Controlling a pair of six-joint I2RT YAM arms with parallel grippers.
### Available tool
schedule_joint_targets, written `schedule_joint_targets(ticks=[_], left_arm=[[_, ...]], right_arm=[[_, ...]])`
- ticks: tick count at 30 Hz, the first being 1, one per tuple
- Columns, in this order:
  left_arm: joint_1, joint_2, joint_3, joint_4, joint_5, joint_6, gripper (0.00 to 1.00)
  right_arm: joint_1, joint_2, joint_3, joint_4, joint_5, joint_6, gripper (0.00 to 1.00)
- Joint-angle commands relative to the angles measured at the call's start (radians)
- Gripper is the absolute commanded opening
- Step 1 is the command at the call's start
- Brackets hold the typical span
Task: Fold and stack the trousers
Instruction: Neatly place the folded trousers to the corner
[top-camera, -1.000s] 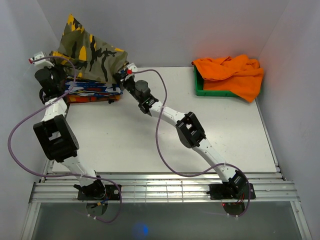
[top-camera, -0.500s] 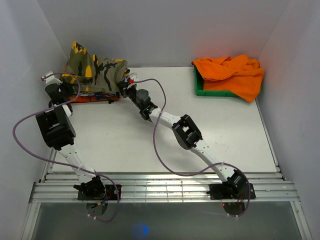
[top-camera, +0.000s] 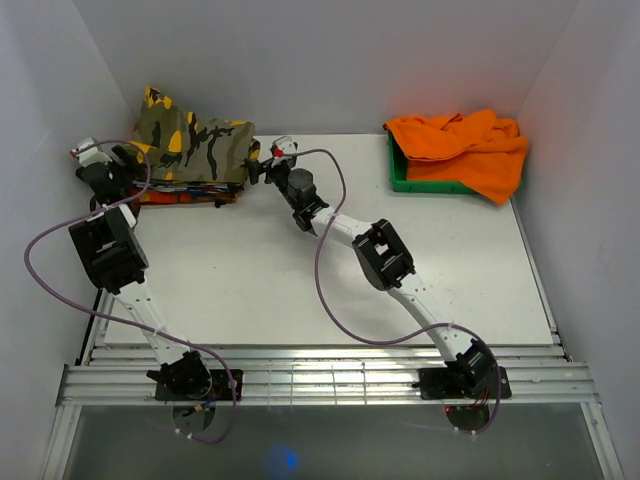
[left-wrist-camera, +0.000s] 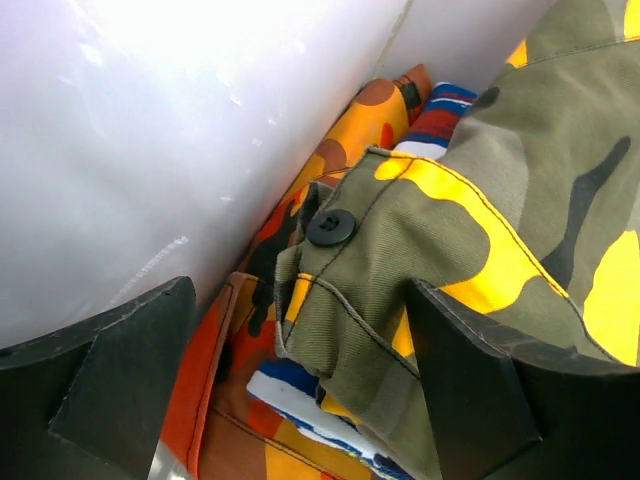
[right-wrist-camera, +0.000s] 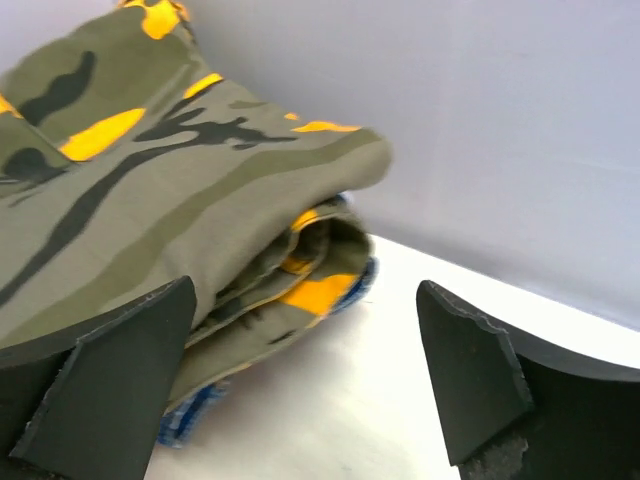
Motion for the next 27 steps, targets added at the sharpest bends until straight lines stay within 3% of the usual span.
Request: schedule_joint_targets(ticks=[1,4,13,16,19,20,21,23,27], left_arm=[[0.023,-0.118,0.041,-0.041,-0.081,0.017,0.98],[0.023,-0.193,0.05,-0.145,-0.104,0.031,0.98],[0.023,-0.494,0.004,-0.588,-0.049,0.226,0.98],[0.024,-0.629,-0.018,-0.766,0.069,0.339,0.98],[0.024,-0.762,-0.033,-0.916,0.273,0.444,0.98],[0.023,-0.778,-0.016,-1.047,0.413,0.463,0.98],[0.008,-0.775,0.048,-1.126,0.466,0.482,0.98],[-0.044,-0.755,0.108,-1.301,0.478,0.48,0.98],[-0.295,-0.752,0.088,-1.375,0.383,0.442,0.98]], right_arm=[[-0.032,-0.188,-0.085,0.1,0.022,-0.085,0.95],[-0.06,-0.335,-0.252,0.123,0.01,-0.116,0.9],[-0.146,-0.847,-0.714,0.031,-0.081,-0.235,0.9],[-0.175,-1.042,-0.874,-0.11,-0.069,-0.286,0.9],[-0.225,-1.222,-0.969,-0.346,-0.091,-0.306,0.9],[-0.262,-1.3,-1.001,-0.485,-0.114,-0.299,0.9],[-0.287,-1.34,-1.018,-0.548,-0.13,-0.297,0.9],[-0.354,-1.438,-1.046,-0.68,-0.173,-0.297,0.9],[-0.466,-1.575,-1.174,-0.996,-0.233,-0.33,0.9]])
